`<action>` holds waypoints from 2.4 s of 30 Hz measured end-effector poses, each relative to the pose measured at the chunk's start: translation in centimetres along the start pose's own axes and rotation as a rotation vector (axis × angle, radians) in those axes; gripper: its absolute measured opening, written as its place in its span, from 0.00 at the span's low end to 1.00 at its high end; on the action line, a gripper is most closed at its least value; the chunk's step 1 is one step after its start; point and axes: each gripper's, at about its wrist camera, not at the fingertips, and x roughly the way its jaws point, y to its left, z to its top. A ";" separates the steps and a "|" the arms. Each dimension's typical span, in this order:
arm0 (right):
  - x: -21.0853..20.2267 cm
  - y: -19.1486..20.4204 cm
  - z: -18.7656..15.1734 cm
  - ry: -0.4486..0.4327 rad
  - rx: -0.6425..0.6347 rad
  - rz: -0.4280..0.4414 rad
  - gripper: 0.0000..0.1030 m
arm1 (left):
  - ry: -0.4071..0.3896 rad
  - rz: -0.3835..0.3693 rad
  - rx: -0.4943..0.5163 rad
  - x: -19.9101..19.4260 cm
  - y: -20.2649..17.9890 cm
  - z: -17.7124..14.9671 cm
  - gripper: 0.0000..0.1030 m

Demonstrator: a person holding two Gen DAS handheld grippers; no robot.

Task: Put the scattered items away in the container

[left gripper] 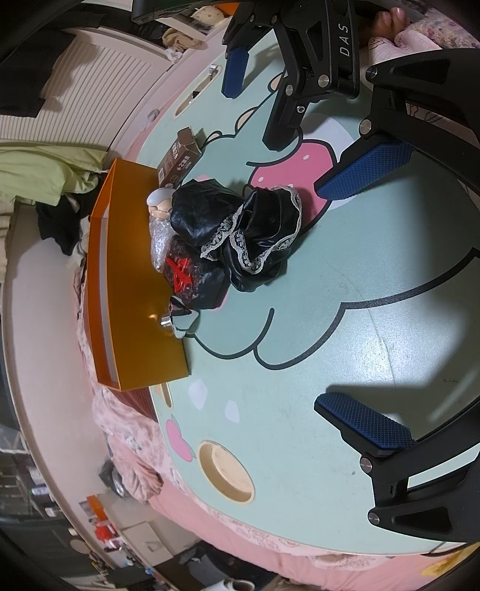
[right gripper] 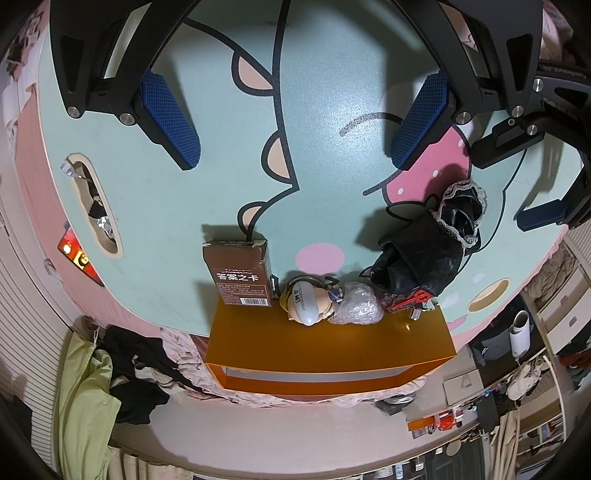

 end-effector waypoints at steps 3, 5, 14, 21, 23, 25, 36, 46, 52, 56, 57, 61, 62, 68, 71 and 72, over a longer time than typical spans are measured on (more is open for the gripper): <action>0.0 0.0 0.0 0.000 0.000 0.000 1.00 | 0.000 0.000 0.000 0.0 0.0 0.0 1.00; 0.0 0.0 0.0 0.000 0.000 0.000 1.00 | 0.000 0.000 0.000 0.0 0.0 0.0 1.00; 0.0 0.1 0.0 0.000 0.000 0.000 1.00 | 0.000 0.000 -0.001 0.0 0.0 0.0 1.00; 0.0 0.1 -0.1 0.000 0.000 0.000 1.00 | 0.000 0.000 -0.001 0.0 0.0 0.0 1.00; 0.0 0.1 -0.1 -0.001 0.000 0.000 1.00 | 0.000 0.000 0.000 0.0 0.0 0.0 1.00; 0.0 0.1 -0.1 -0.001 0.001 0.000 1.00 | 0.000 0.000 -0.001 0.0 0.0 0.0 1.00; 0.0 0.1 -0.1 -0.001 0.001 0.000 1.00 | 0.001 0.000 -0.001 0.0 0.0 0.0 1.00; 0.0 0.1 -0.1 -0.001 0.001 0.000 1.00 | 0.000 0.001 -0.001 0.0 0.0 0.0 1.00; 0.0 0.2 -0.1 -0.001 0.001 0.000 1.00 | 0.000 0.001 -0.001 0.0 0.0 0.0 1.00; 0.0 0.2 -0.1 -0.001 0.001 0.000 1.00 | 0.000 0.001 -0.001 -0.1 0.0 -0.1 1.00; 0.0 0.2 -0.1 -0.001 0.002 0.000 1.00 | 0.000 0.001 -0.001 -0.1 0.0 0.0 1.00; -0.1 0.1 -0.2 -0.011 0.017 0.000 1.00 | 0.000 -0.001 -0.002 0.0 0.0 0.0 1.00; -0.2 -0.1 -0.2 -0.019 0.031 0.005 1.00 | 0.000 -0.001 -0.003 0.0 0.0 0.0 1.00; -1.1 -3.0 -0.6 -0.090 0.197 0.043 0.98 | -0.001 0.001 0.001 0.1 -0.1 0.1 1.00; -1.1 -3.1 -0.4 -0.097 0.217 0.039 0.98 | -0.004 0.007 0.009 0.0 -0.2 0.3 1.00; -1.1 -2.9 -0.3 -0.094 0.210 0.033 0.98 | -0.007 0.008 0.016 -0.1 -0.3 0.4 1.00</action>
